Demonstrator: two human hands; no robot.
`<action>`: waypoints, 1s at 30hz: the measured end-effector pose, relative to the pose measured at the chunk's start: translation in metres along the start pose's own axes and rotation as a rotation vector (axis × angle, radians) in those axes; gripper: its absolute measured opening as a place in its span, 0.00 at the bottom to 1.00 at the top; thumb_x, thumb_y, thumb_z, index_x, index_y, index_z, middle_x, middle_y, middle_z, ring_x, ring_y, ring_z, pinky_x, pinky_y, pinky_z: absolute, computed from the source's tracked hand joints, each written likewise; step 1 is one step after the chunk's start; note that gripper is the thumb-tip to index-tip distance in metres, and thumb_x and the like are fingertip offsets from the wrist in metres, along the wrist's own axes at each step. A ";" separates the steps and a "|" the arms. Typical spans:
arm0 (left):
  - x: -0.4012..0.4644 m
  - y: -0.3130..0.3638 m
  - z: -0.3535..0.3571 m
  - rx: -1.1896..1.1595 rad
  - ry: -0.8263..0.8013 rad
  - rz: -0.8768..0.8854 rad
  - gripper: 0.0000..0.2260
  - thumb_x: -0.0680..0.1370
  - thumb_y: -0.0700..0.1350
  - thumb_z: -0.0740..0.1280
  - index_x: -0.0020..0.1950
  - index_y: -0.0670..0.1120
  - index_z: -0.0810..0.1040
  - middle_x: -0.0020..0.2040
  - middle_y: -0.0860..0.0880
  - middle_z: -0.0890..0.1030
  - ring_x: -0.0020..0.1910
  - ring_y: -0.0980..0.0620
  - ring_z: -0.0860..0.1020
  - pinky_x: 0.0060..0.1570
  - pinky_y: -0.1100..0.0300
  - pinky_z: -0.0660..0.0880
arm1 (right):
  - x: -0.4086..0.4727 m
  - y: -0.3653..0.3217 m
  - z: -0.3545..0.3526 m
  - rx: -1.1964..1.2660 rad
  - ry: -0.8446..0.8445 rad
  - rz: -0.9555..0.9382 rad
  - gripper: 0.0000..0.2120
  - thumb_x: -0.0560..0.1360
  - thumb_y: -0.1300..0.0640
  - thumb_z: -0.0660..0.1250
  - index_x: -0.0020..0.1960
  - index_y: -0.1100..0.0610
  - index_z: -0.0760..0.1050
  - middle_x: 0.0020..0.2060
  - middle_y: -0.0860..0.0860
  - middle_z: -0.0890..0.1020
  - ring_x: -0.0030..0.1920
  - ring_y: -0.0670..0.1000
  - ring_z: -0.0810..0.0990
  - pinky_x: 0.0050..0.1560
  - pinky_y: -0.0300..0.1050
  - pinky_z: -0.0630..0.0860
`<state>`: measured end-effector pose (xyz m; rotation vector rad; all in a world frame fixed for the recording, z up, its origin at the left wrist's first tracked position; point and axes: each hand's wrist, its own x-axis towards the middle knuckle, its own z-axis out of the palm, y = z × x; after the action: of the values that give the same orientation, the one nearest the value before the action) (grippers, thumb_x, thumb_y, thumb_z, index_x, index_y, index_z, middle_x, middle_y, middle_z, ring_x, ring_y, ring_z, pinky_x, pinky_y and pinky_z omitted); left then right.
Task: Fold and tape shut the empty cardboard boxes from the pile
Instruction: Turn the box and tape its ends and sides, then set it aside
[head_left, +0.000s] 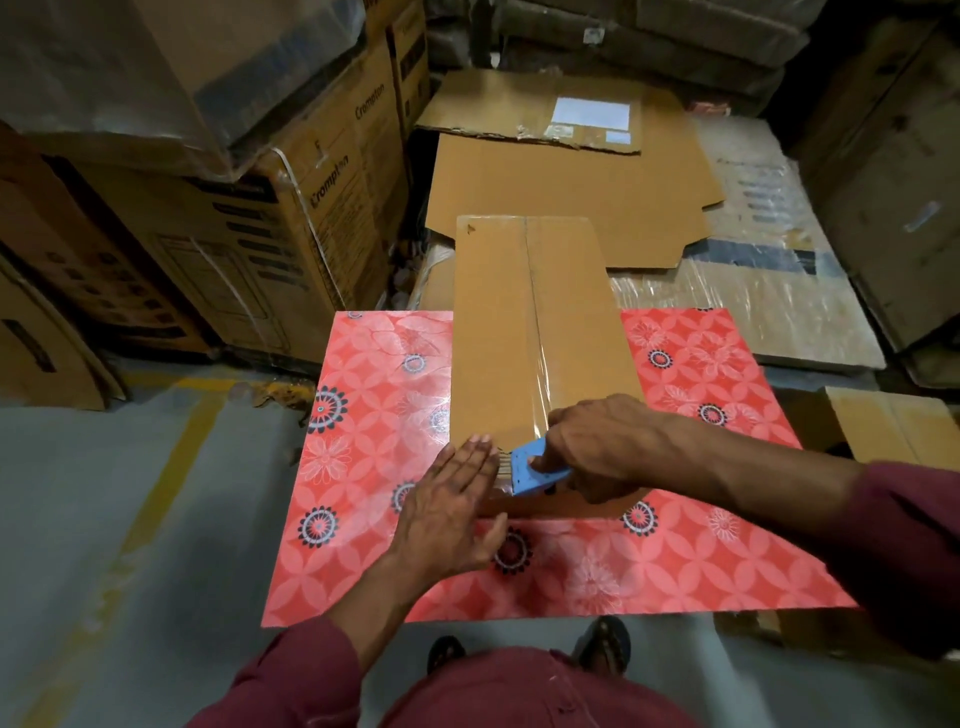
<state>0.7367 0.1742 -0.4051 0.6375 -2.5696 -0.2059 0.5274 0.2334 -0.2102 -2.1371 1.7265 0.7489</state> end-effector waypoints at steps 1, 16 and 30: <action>0.000 0.000 -0.001 0.009 0.010 0.006 0.35 0.72 0.55 0.73 0.75 0.39 0.74 0.77 0.40 0.72 0.77 0.45 0.71 0.76 0.47 0.67 | -0.002 0.003 -0.001 0.020 -0.008 0.009 0.20 0.78 0.46 0.66 0.69 0.42 0.76 0.58 0.51 0.79 0.58 0.60 0.82 0.44 0.48 0.75; -0.004 -0.002 0.009 -0.014 0.018 0.006 0.37 0.71 0.54 0.74 0.77 0.39 0.72 0.79 0.41 0.70 0.79 0.45 0.67 0.76 0.44 0.67 | -0.073 0.097 0.038 0.058 -0.225 0.189 0.23 0.77 0.45 0.68 0.70 0.31 0.72 0.59 0.45 0.81 0.58 0.53 0.82 0.50 0.48 0.80; 0.099 0.085 0.040 -0.046 -0.267 0.324 0.40 0.78 0.66 0.66 0.80 0.39 0.67 0.81 0.41 0.65 0.81 0.45 0.64 0.79 0.44 0.60 | -0.076 0.136 0.094 0.111 -0.041 0.057 0.29 0.72 0.51 0.68 0.71 0.32 0.72 0.52 0.44 0.82 0.49 0.55 0.81 0.45 0.54 0.81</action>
<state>0.6060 0.2029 -0.3770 0.1780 -2.8673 -0.2539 0.3651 0.3132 -0.2315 -1.9941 1.7719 0.6898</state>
